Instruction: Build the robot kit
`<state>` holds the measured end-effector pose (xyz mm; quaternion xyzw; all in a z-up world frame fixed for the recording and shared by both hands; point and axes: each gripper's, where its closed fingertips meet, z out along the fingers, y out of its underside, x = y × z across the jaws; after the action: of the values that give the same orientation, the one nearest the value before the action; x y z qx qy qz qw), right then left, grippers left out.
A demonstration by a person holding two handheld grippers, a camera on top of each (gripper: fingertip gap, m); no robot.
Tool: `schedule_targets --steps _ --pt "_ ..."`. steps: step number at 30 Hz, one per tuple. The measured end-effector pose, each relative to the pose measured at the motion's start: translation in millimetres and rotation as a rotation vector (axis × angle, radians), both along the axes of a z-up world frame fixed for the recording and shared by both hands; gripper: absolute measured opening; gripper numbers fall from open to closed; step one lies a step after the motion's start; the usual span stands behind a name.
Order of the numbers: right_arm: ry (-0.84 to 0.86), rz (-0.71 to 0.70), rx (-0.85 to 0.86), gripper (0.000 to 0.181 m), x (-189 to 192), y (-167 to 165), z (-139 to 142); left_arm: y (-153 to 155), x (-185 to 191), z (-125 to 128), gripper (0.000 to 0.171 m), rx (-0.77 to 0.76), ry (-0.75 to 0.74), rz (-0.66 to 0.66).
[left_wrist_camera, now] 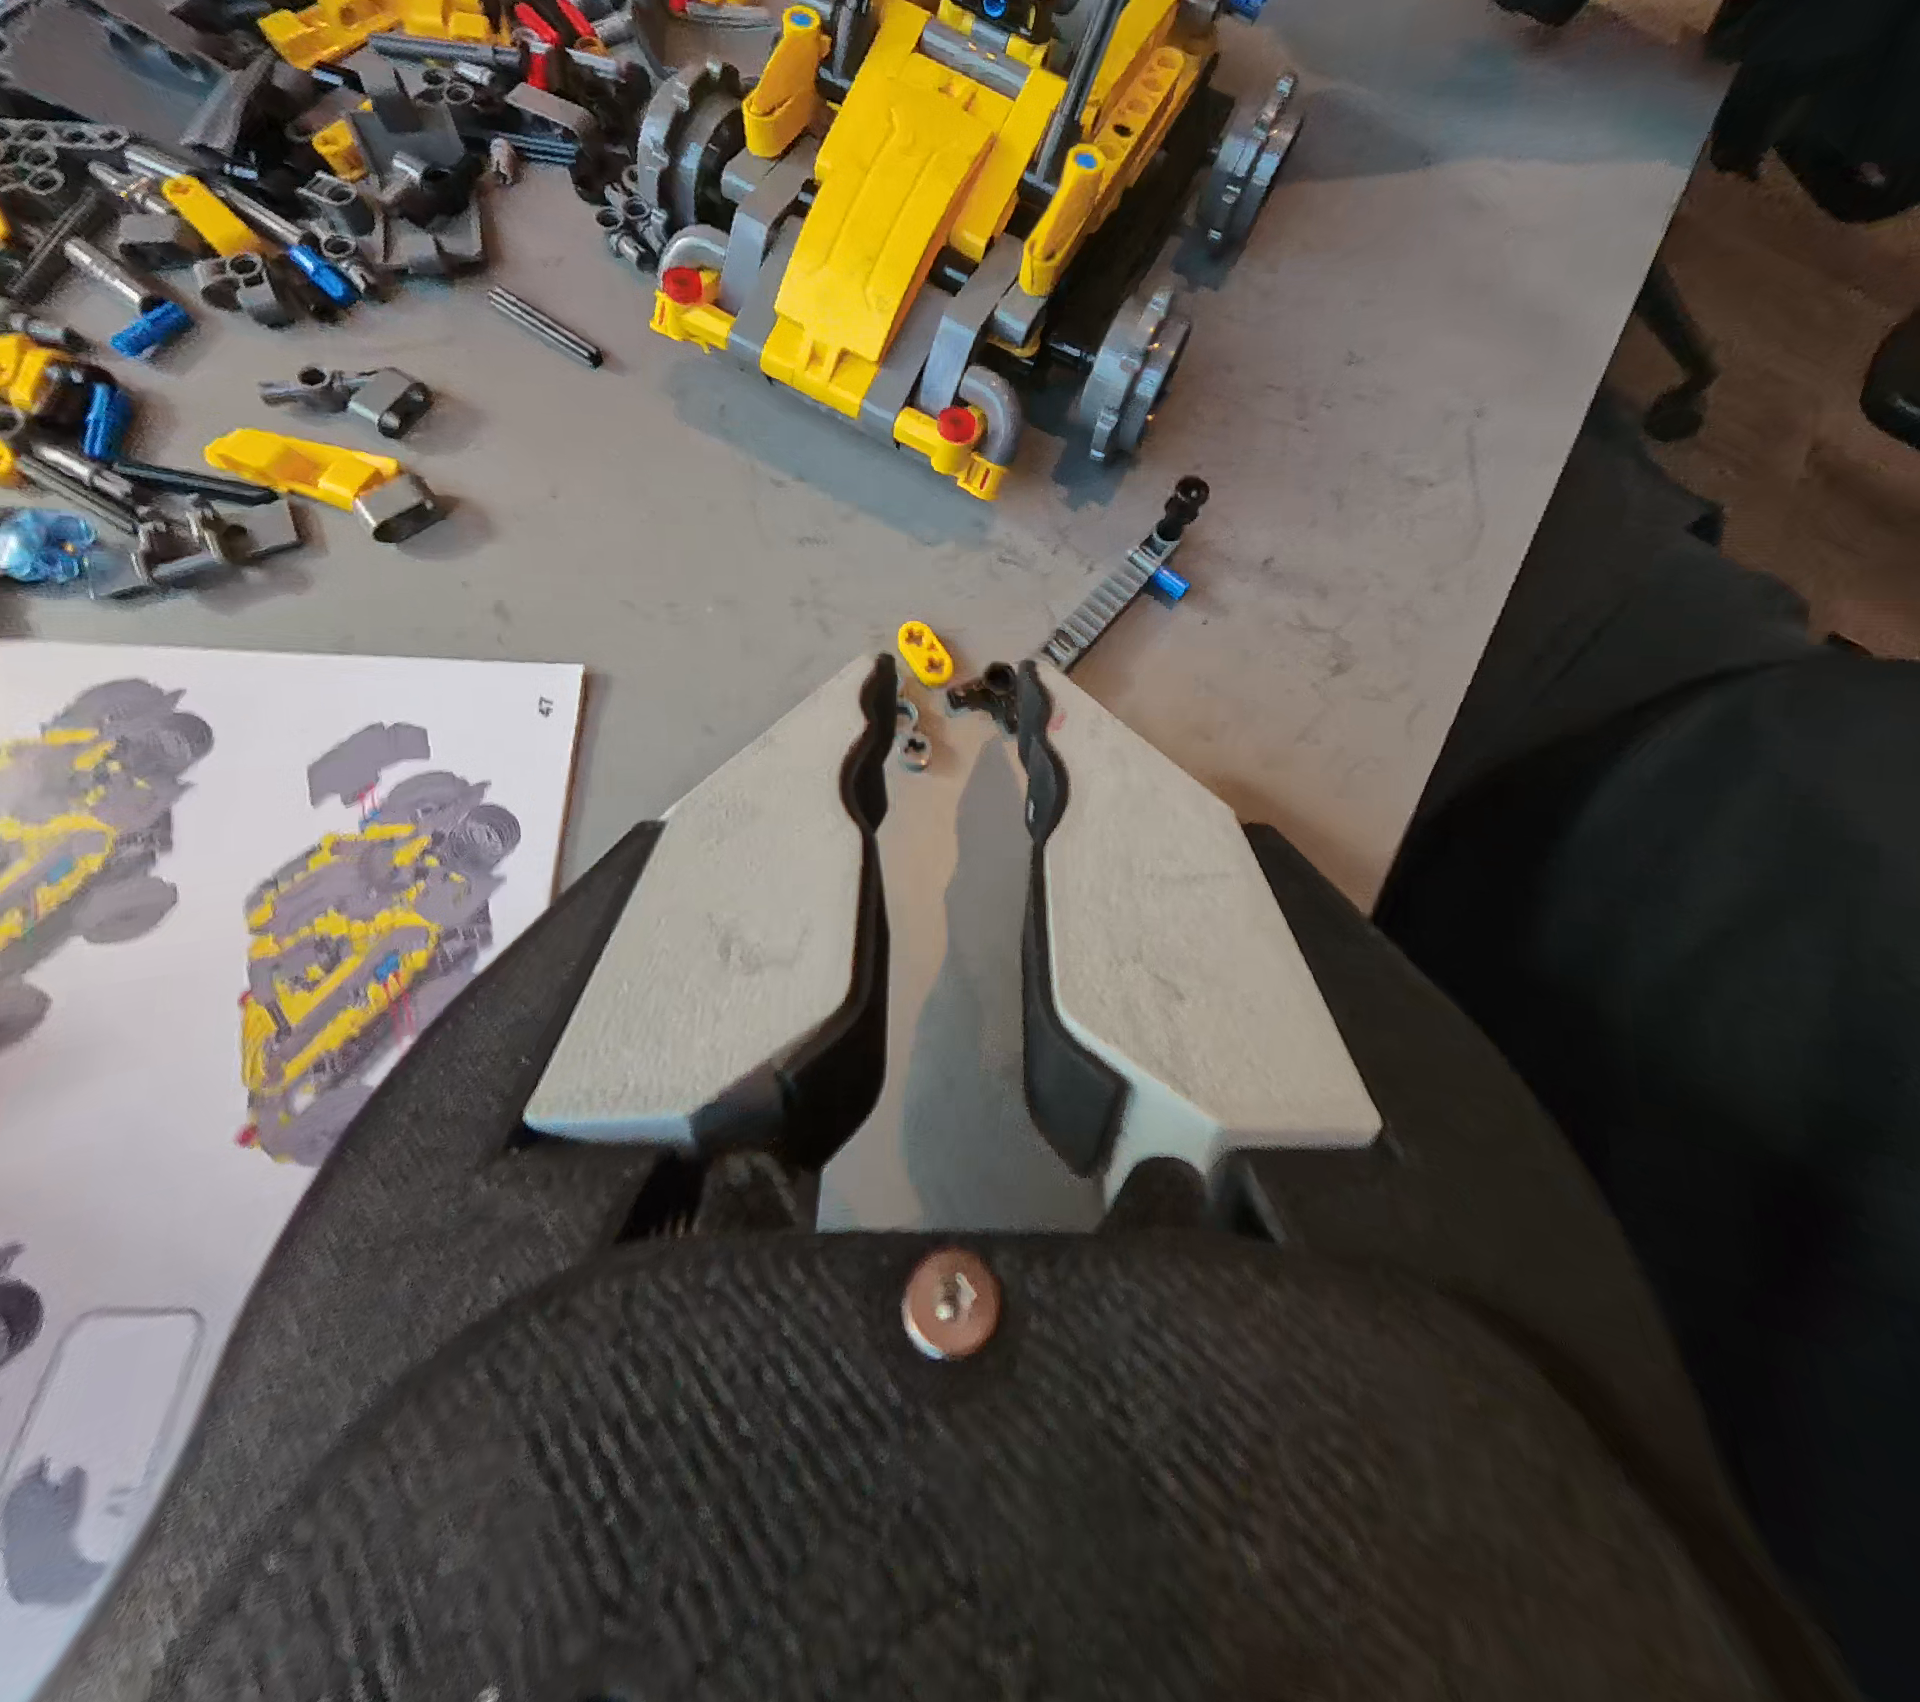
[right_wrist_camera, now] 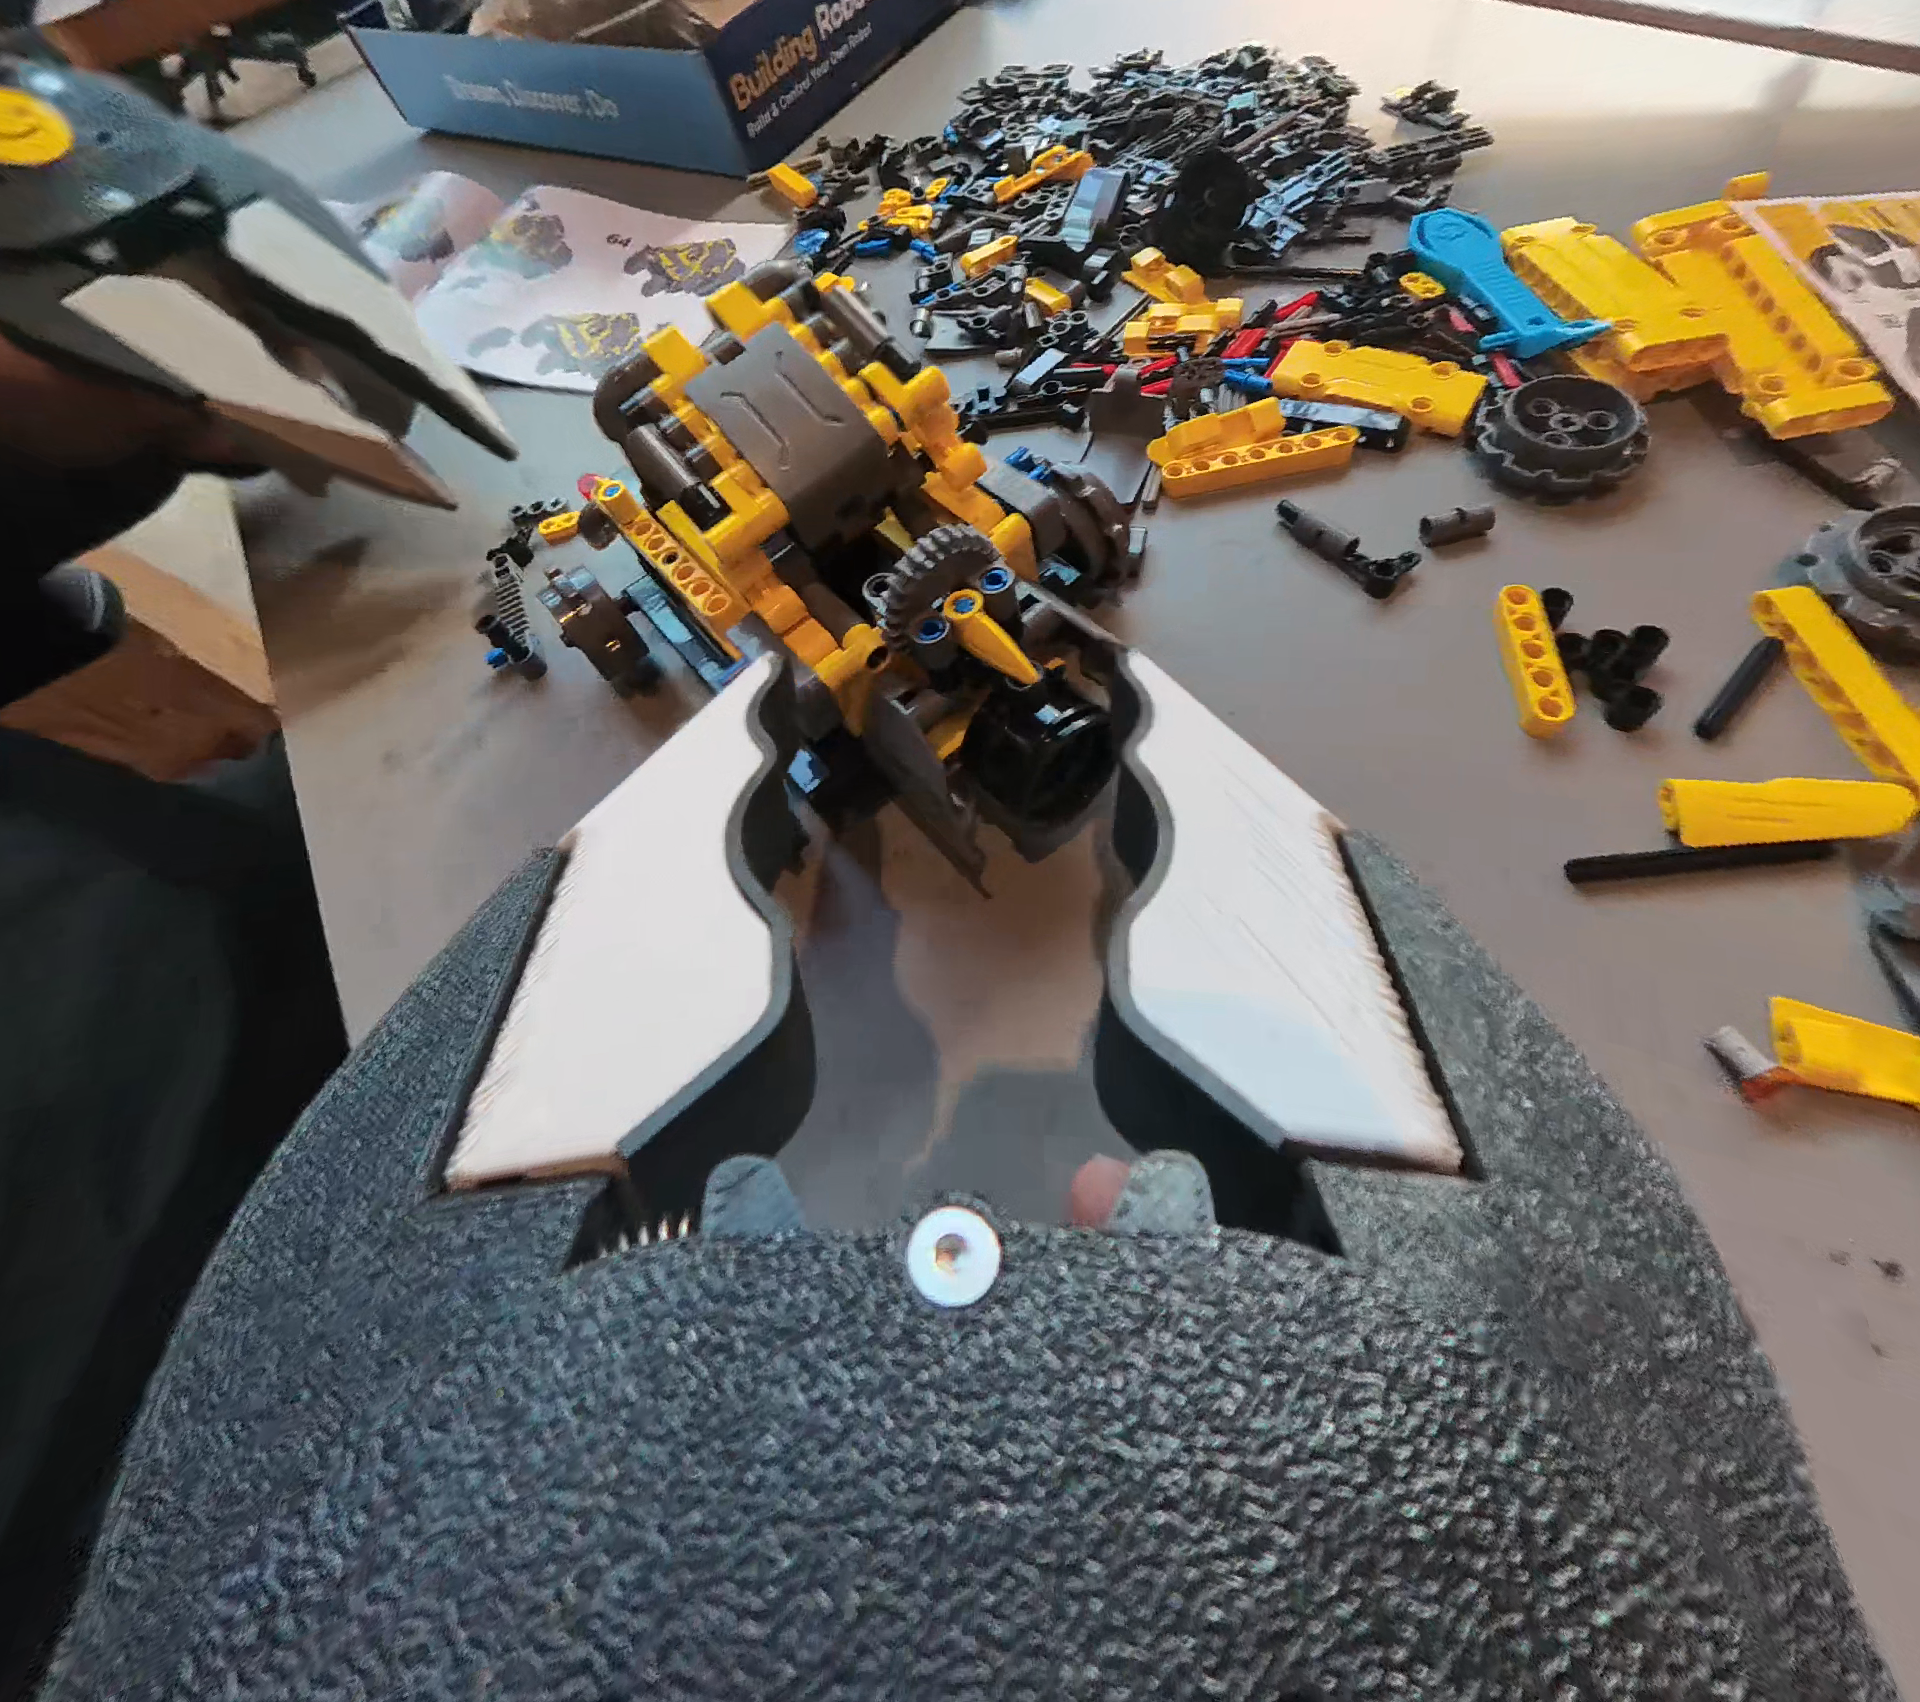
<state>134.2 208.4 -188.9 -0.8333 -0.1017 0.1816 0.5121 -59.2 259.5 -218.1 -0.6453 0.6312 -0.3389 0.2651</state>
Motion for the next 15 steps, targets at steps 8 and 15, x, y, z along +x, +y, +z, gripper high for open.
schedule_targets --steps 8,15 --pt "0.016 0.06 -0.061 0.07 0 0 -11 9 41 -6 0.039 -0.099 0.166 -0.135" --pt "-0.016 0.107 -0.137 0.077 -1 -13 -26 -8 58 -9 0.039 -0.173 0.255 -0.233"
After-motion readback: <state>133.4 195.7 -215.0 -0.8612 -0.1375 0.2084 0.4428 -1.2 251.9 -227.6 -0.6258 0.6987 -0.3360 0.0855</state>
